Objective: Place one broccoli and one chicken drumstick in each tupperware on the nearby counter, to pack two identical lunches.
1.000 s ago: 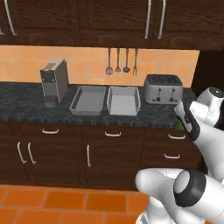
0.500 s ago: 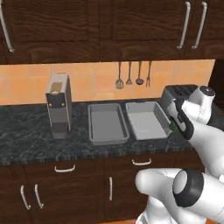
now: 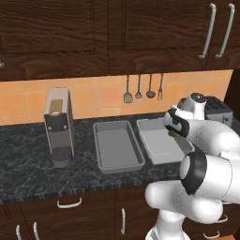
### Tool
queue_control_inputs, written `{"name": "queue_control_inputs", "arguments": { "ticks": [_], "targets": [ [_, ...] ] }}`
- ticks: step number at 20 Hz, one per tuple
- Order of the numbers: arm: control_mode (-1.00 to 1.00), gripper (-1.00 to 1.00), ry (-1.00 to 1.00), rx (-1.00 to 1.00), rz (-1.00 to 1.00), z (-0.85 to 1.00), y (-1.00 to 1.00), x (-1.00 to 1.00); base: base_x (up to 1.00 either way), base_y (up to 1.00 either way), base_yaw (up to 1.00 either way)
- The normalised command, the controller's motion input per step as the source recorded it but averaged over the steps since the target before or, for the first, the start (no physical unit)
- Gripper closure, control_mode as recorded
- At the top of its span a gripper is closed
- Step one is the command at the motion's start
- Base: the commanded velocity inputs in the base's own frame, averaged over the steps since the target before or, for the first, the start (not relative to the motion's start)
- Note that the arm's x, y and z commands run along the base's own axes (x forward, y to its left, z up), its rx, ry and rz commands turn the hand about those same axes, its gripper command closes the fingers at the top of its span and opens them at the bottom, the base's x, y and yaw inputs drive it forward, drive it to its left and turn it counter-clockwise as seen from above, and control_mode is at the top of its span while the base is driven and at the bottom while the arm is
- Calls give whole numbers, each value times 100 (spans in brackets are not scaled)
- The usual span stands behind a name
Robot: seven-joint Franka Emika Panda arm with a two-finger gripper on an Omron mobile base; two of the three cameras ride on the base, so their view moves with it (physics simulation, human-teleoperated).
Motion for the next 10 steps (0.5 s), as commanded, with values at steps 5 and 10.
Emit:
{"name": "queue_control_inputs", "arguments": {
  "ticks": [5,10],
  "targets": [
    [-100,-100,0,0,-17,-68,31,100,0,0,0],
    [-100,-100,1,0,-10,-7,3,49,0,0,0]
  ]
}}
